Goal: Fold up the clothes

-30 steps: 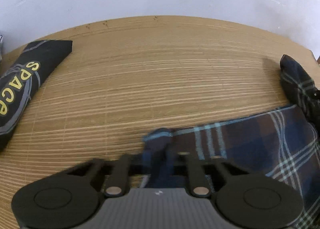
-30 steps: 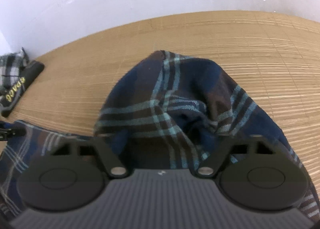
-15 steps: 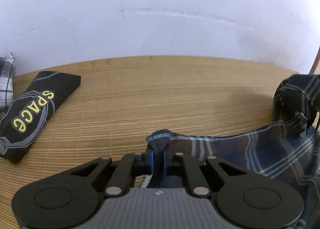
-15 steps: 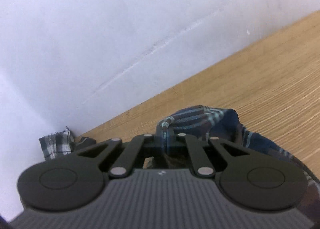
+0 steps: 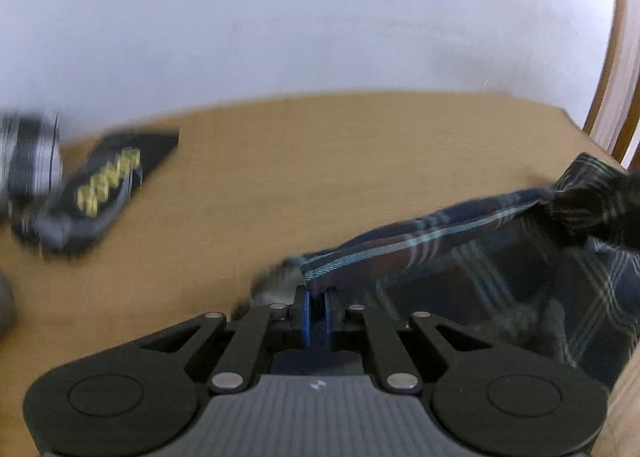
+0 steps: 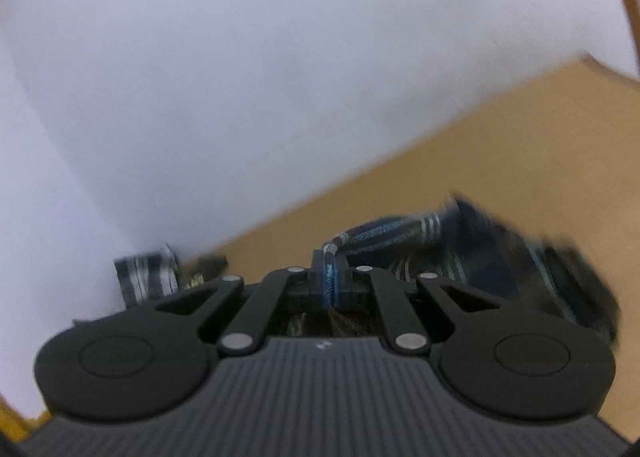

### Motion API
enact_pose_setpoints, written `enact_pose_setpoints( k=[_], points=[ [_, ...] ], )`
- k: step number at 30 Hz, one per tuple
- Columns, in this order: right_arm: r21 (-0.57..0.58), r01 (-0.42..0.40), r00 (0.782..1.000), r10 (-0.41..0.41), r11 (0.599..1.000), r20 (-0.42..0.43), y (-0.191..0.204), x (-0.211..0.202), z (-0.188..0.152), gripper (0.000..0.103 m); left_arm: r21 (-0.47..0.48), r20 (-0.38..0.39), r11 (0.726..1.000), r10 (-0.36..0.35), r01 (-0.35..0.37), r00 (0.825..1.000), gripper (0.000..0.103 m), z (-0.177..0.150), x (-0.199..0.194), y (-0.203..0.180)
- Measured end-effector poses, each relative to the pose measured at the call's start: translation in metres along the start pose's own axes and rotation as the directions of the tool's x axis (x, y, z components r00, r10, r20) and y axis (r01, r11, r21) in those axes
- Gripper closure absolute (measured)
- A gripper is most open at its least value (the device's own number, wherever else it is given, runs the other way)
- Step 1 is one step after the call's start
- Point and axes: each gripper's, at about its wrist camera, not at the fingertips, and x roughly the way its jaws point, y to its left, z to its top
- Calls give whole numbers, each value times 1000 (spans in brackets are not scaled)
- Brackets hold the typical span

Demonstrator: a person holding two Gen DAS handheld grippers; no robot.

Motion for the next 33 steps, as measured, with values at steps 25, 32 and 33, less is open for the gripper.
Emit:
enact_pose_setpoints(
  k=[25,32,33],
  points=[
    [-124,283,949,-296,951,-109,-38,99,6,36,207,-87,970,150,-129,985,53,-9,44,-40],
    [8,325,913,-311,946,-263,-96,185,22,39,161,-108,979,140,-121,984,87,-3,62,-39],
    [8,332,909,-318,943,-270,-98,191,22,55,145,-106,981,144,-127,984,93,-1,61,-38]
  ],
)
